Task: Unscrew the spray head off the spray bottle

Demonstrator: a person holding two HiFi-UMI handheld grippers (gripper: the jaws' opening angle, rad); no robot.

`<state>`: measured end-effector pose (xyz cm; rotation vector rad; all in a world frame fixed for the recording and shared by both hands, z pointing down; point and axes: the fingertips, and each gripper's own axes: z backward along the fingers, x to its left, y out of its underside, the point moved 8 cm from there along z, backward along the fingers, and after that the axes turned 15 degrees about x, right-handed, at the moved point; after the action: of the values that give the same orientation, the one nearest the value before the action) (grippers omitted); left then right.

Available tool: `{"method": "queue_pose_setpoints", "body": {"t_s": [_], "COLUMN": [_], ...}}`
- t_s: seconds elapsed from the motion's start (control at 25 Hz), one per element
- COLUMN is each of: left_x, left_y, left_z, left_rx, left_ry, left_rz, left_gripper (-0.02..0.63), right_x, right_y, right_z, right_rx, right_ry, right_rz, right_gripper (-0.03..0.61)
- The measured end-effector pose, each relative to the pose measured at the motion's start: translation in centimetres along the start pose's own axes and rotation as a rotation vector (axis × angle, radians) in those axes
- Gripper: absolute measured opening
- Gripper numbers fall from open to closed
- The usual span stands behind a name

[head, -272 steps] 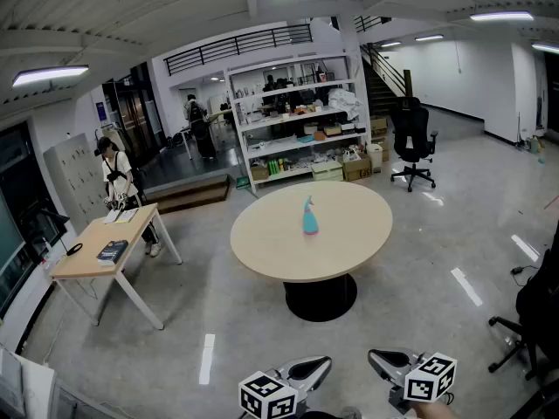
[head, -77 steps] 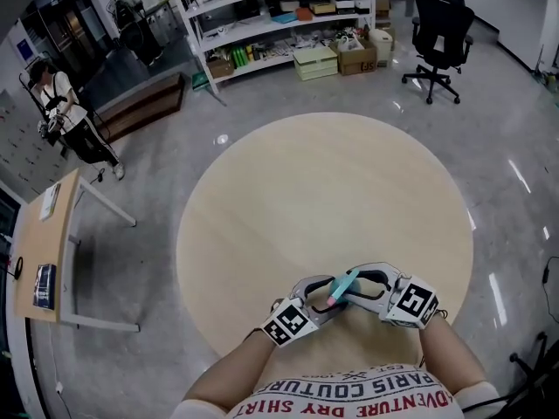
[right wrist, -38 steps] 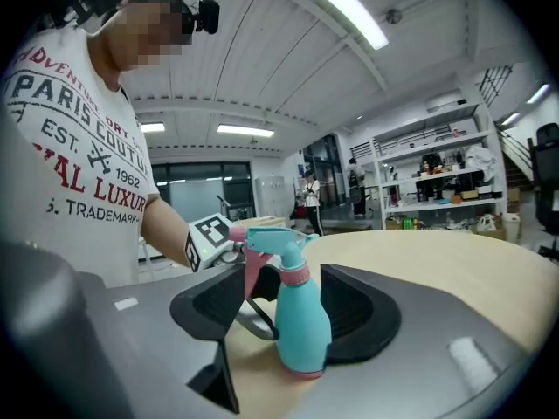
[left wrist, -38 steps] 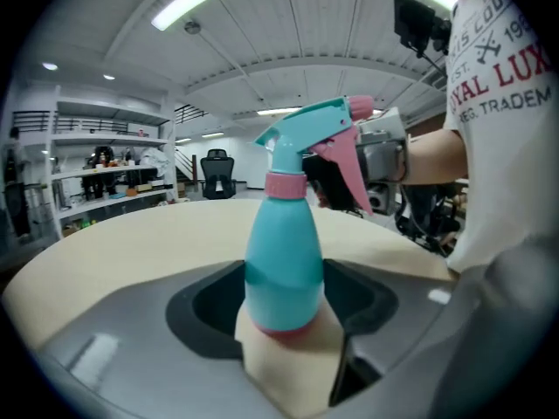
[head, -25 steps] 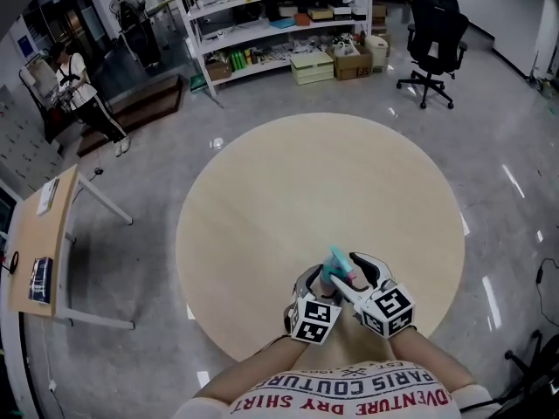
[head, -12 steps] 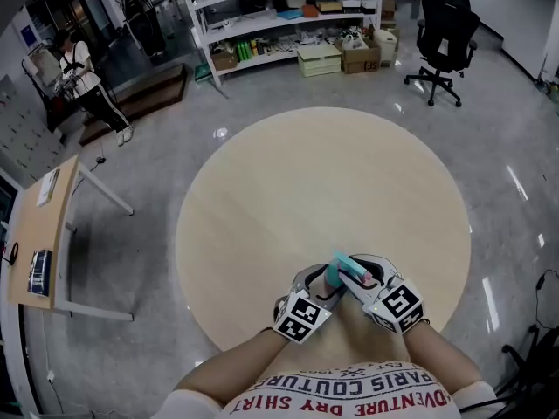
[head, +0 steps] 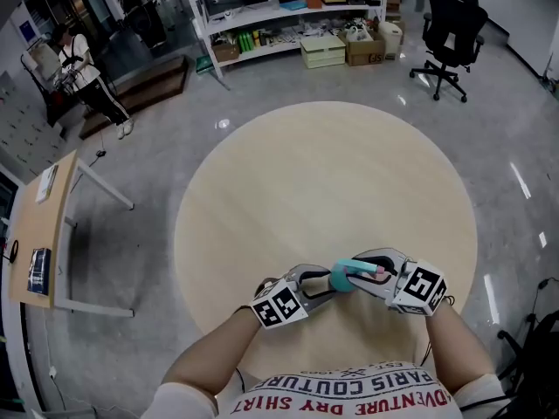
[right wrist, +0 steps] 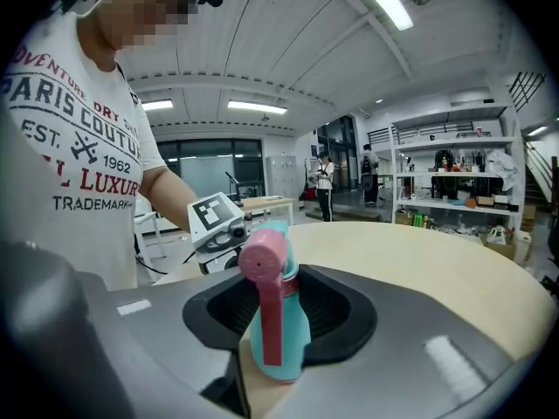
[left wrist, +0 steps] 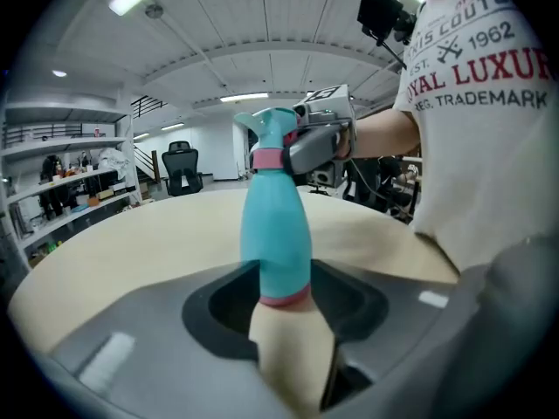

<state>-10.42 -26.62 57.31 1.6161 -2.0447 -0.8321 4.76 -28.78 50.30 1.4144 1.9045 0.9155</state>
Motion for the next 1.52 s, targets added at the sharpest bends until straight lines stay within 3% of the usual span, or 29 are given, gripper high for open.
{"method": "queue_pose_setpoints", "body": {"t_s": [0.24,0.4,0.6,0.96,1.08,1.16,1.28,1.4,1.52], "left_x": [0.7,0.9,-0.2,-0.7,-0.6,-1.0,-1.2,-1.1,-1.3], "left_y": [-1.1,-3.2,-4.7,-4.1,-4.0,-3.7,-3.7,-4.0,-4.2], "left_z": [1.2,1.6,1.2,0.0,-0.1,0.2,0.1,-0.3,-0.4], "left_rx": [-0.129,-0.176,-0.151,-0.113,-0.112,-0.111,-0.125,-0.141,-0.140], "left_ry": [0.001,-0.018,-0.014,-0.014,-0.029,-0.065,-0.160,-0.263,-0.343], "left_rz": [0.118,0.113,0.033,0.019,0.032,0.061,0.161,0.266,0.340], "left_gripper": [0.216,0.287,0.316,0.311,0.308,0.310,0.310,0.310,0.310], "right_x": [0.1,0.2,1.4,2.5,2.5,3.2,5.2,6.9,7.1], "right_y": [-0.1,0.0,-0.4,-0.1,-0.1,-0.1,0.6,1.5,1.8], "right_z": [0.2,0.5,0.1,-0.9,-1.0,-0.5,1.7,3.4,2.6], "right_rx": [-0.013,-0.019,-0.007,0.006,-0.019,-0.072,-0.155,-0.183,-0.172], "right_ry": [0.011,0.007,-0.014,-0.029,0.039,0.150,0.287,0.334,0.321], "right_rz": [0.004,-0.011,0.002,0.020,-0.026,-0.101,-0.211,-0.285,-0.324], "right_gripper": [0.132,0.130,0.130,0.132,0.153,0.247,0.249,0.218,0.218]}}
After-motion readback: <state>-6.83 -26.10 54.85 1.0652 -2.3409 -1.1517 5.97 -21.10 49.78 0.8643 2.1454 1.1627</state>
